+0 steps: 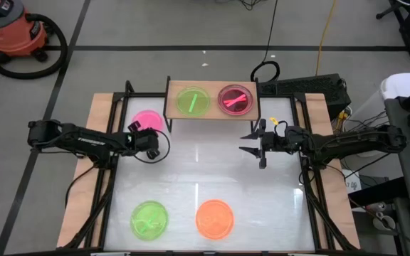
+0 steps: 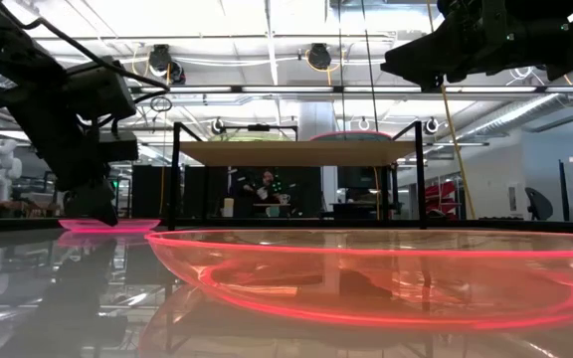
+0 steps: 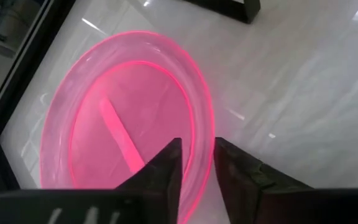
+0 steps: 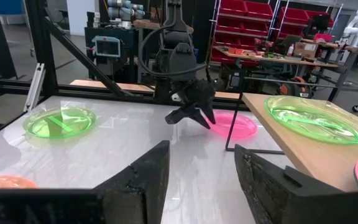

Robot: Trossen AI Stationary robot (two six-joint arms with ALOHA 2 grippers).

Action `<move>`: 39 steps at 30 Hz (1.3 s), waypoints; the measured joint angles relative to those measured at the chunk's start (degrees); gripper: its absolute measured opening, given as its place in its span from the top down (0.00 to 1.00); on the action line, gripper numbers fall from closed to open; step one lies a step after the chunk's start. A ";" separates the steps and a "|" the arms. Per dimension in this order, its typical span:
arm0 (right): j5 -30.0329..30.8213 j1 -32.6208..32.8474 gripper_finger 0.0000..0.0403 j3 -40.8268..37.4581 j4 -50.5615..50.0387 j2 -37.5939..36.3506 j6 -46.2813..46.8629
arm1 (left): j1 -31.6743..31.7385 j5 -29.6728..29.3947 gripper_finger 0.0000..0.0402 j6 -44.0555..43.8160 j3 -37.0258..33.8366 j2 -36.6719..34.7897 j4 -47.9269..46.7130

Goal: Place and stack plates onto a shelf
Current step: Stack the top pink plate on the green plate on the shelf

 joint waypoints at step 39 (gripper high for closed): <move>3.71 -0.02 0.60 0.00 -0.46 0.00 -1.24 | -2.07 -2.05 0.49 -5.14 1.80 0.02 -5.44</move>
